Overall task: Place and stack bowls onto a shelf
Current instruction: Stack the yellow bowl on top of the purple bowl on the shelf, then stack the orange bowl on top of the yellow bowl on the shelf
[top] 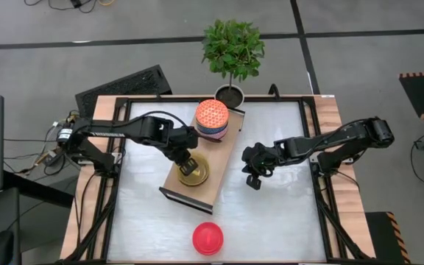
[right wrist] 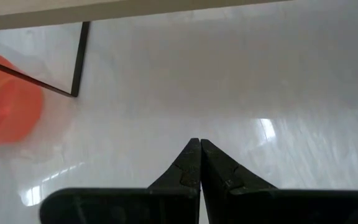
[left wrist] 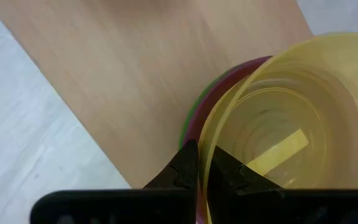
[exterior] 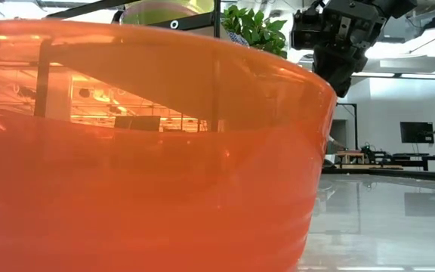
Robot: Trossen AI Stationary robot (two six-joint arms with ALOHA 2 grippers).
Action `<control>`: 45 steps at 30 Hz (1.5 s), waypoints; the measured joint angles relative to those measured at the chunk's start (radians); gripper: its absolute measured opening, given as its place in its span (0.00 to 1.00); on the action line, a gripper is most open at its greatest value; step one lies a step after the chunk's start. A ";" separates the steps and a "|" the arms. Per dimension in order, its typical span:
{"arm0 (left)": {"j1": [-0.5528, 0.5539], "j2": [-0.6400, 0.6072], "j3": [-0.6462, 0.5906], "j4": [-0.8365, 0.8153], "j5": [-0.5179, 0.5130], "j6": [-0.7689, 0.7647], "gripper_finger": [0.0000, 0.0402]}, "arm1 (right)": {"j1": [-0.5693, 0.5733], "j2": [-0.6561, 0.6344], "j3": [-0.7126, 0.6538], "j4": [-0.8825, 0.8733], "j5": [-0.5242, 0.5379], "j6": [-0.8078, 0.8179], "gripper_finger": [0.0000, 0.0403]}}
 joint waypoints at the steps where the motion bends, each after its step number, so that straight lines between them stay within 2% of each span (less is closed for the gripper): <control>1: 0.000 0.000 0.000 -0.001 -0.002 -0.001 0.01 | -0.001 0.000 0.000 0.000 0.000 0.000 0.06; 5: 0.000 0.000 0.000 -0.001 0.021 0.002 0.08 | -0.001 0.000 0.000 0.000 0.000 0.000 0.06; 14: 0.007 0.000 0.009 -0.007 0.089 0.039 0.36 | -0.001 0.000 0.000 0.001 0.000 -0.003 0.06; 18: 0.018 0.000 0.045 -0.017 0.089 0.034 0.44 | -0.001 0.000 0.000 0.001 0.000 -0.003 0.06; 24: 0.019 -0.006 0.122 -0.053 0.079 0.036 0.45 | 0.000 0.000 0.000 0.001 0.000 -0.003 0.06; 29: 0.015 -0.005 0.131 -0.059 0.088 0.022 0.45 | 0.000 0.000 0.000 0.001 0.000 -0.003 0.06; 33: -0.002 -0.032 0.131 -0.034 0.091 -0.029 0.40 | 0.000 0.000 0.000 -0.004 0.000 0.000 0.06; 36: -0.089 -0.053 0.133 0.031 0.097 -0.098 0.32 | 0.000 0.000 0.000 -0.020 0.000 0.000 0.06; 39: -0.231 -0.050 0.132 0.063 0.094 -0.179 0.28 | 0.000 0.001 0.000 -0.032 0.000 0.000 0.06; 42: -0.387 -0.018 0.132 0.064 0.030 -0.199 0.27 | 0.000 0.012 0.000 -0.031 0.000 0.000 0.06; 45: -0.524 0.031 0.132 0.064 -0.055 -0.127 0.27 | 0.000 0.016 -0.001 -0.025 0.000 0.000 0.06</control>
